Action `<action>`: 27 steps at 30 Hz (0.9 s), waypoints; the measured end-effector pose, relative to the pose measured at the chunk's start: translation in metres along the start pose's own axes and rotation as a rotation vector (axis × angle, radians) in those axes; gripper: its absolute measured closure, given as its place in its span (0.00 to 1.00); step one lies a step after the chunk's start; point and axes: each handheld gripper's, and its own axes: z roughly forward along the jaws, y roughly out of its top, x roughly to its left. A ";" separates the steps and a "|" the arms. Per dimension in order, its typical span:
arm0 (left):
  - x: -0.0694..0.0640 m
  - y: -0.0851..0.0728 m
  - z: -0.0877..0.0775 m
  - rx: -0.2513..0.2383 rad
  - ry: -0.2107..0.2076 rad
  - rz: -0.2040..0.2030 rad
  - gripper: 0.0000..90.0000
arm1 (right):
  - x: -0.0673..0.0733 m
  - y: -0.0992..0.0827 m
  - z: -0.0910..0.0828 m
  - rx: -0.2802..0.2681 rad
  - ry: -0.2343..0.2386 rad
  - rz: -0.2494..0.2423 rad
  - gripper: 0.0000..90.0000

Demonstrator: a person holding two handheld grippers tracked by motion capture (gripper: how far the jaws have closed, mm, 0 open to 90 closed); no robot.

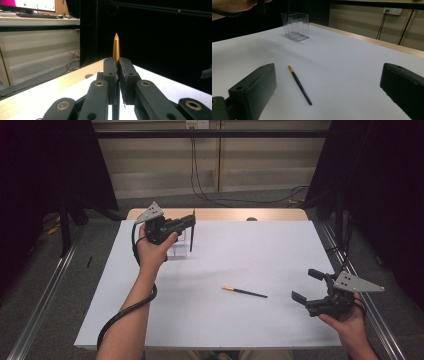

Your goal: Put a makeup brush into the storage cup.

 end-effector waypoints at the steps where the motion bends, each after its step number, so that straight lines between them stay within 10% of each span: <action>1: 0.000 0.000 0.000 -0.001 0.005 0.002 0.94 | 0.000 0.000 0.000 -0.001 0.003 0.000 0.00; 27: 0.013 0.006 -0.003 -0.053 0.153 0.027 0.94 | 0.001 0.000 -0.001 0.000 0.000 -0.006 0.00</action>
